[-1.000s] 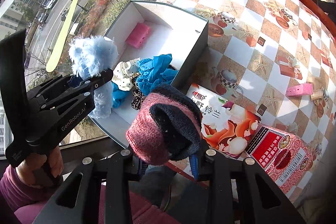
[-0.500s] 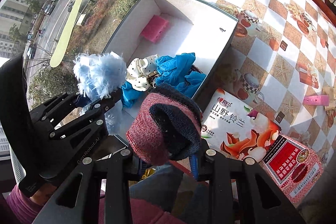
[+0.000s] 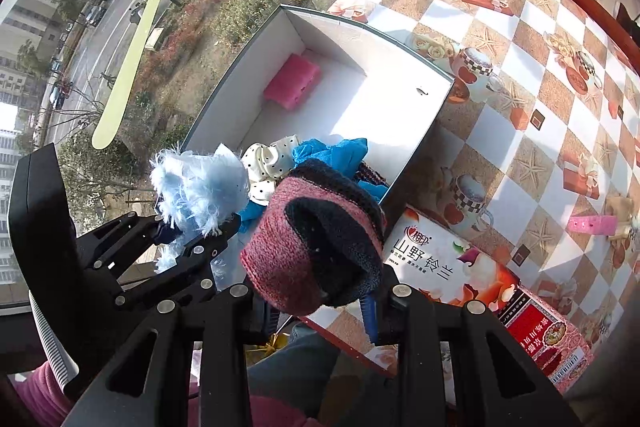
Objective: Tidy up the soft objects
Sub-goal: 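Open both tools to drop the plush and knit glove into the box, then move both tools to the pink foam sponge and beige knit cap, then grasp the pink foam sponge with the left tool while the right tool grasps the beige knit cap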
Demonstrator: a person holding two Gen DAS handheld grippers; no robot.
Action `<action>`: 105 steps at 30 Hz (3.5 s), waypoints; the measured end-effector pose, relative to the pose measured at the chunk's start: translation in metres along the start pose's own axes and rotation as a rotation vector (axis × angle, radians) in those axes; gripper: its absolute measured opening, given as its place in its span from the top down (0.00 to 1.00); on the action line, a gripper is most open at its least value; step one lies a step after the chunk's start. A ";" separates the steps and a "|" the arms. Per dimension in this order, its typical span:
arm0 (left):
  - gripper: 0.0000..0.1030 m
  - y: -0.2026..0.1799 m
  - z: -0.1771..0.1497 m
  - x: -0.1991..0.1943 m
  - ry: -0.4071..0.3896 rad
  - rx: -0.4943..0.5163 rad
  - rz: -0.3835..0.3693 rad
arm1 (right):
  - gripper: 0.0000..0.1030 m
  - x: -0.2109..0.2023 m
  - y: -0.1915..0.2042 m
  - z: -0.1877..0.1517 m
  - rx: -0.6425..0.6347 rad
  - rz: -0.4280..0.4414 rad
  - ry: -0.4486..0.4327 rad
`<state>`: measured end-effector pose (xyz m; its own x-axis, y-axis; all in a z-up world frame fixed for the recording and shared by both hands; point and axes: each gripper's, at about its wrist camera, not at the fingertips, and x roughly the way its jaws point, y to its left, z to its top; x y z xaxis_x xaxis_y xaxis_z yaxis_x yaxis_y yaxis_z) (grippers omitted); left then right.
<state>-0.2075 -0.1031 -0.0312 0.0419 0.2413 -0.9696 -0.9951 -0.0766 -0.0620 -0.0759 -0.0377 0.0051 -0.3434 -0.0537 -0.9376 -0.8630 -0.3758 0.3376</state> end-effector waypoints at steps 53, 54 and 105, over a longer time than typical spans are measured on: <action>0.00 -0.343 0.113 0.078 0.150 0.801 -0.137 | 0.02 -0.065 -0.363 -0.196 1.026 -0.032 -0.104; 0.00 -0.358 0.111 0.087 0.162 0.842 -0.134 | 0.02 -0.064 -0.366 -0.200 1.031 -0.032 -0.097; 0.28 -0.430 0.118 0.206 0.184 1.054 -0.070 | 0.67 -0.046 -0.413 -0.176 0.780 -0.019 -0.137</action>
<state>0.2187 0.0935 -0.1759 0.0274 0.0562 -0.9980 -0.5617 0.8268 0.0312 0.3618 -0.0431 -0.1060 -0.3245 0.0795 -0.9425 -0.8624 0.3843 0.3293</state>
